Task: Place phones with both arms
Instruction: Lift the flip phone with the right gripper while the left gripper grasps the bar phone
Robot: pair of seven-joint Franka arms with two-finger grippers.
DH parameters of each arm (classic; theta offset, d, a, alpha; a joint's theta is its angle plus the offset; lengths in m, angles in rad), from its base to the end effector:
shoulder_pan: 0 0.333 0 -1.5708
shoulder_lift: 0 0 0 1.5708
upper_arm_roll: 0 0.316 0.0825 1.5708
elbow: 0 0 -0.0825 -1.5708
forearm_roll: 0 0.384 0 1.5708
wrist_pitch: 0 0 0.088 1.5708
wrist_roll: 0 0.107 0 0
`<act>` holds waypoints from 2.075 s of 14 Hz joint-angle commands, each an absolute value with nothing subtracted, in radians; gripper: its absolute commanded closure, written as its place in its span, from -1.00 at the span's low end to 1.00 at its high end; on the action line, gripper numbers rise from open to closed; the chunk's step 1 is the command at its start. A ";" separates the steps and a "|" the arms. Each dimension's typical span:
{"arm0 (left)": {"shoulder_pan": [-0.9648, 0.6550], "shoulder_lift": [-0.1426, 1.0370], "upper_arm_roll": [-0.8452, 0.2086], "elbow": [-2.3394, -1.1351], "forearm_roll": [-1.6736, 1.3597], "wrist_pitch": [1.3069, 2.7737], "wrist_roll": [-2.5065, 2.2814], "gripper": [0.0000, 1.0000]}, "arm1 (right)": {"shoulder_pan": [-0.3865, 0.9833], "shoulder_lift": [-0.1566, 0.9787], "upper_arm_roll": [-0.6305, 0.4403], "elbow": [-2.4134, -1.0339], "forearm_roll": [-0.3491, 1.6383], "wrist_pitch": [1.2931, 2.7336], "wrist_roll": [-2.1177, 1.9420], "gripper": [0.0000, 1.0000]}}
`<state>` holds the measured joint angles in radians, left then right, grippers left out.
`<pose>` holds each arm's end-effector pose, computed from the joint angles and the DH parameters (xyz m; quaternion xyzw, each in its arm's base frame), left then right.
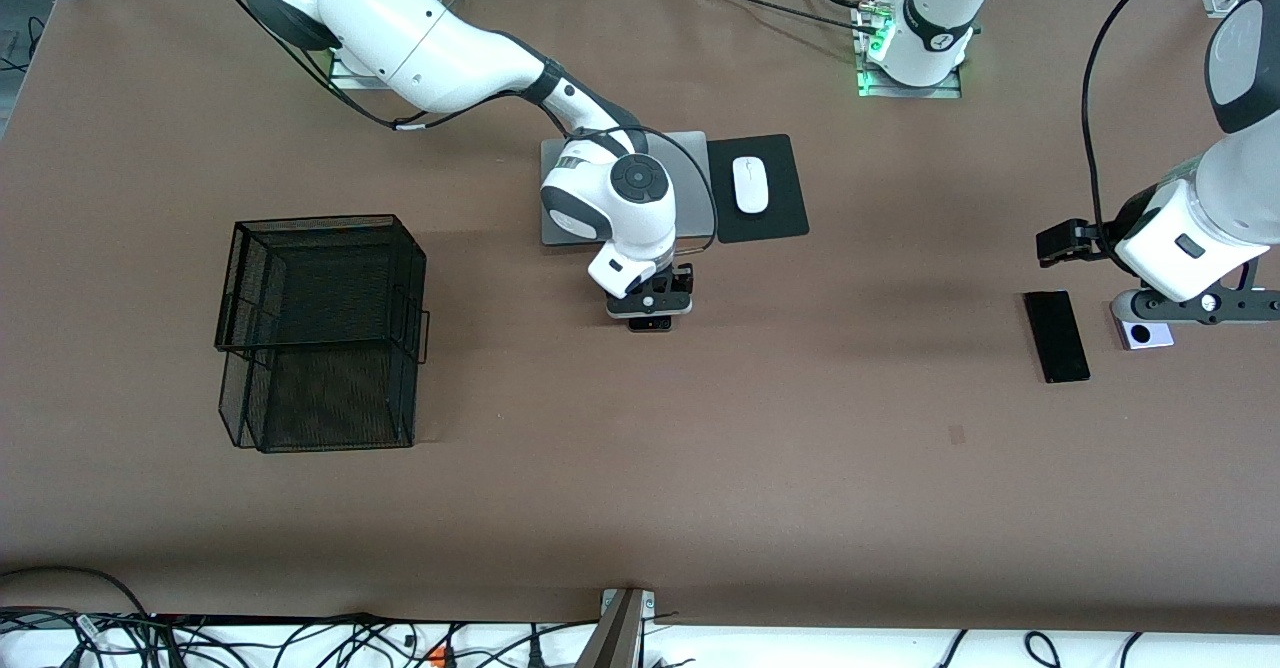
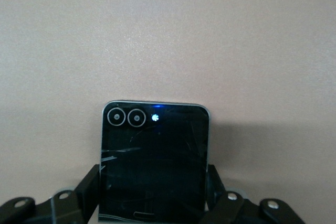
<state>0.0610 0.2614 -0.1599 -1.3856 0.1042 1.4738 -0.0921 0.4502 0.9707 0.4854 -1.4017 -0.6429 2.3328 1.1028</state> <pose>0.6174 -0.0369 0.5513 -0.9959 0.0018 0.0815 0.0393 0.5012 0.5355 0.1687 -0.9974 -0.0304 -0.0626 0.0166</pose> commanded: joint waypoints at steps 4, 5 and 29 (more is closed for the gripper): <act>0.074 0.255 -0.170 -1.385 0.095 1.447 -0.074 -1.00 | 0.434 0.945 0.553 -1.264 -0.649 2.118 1.089 1.00; 0.074 0.255 -0.170 -1.387 0.095 1.447 -0.072 -1.00 | 0.425 0.943 0.590 -1.217 -0.650 2.047 1.088 1.00; 0.446 0.620 -0.169 -1.724 0.175 2.111 0.176 -1.00 | 0.219 0.110 0.063 -1.705 -0.089 1.701 0.164 1.00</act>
<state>0.4446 0.6511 -0.1621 -1.6871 0.1594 2.0960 0.1651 0.2180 0.2748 0.1134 -1.4806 -0.1180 1.6024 0.2207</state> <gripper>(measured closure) 0.000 0.189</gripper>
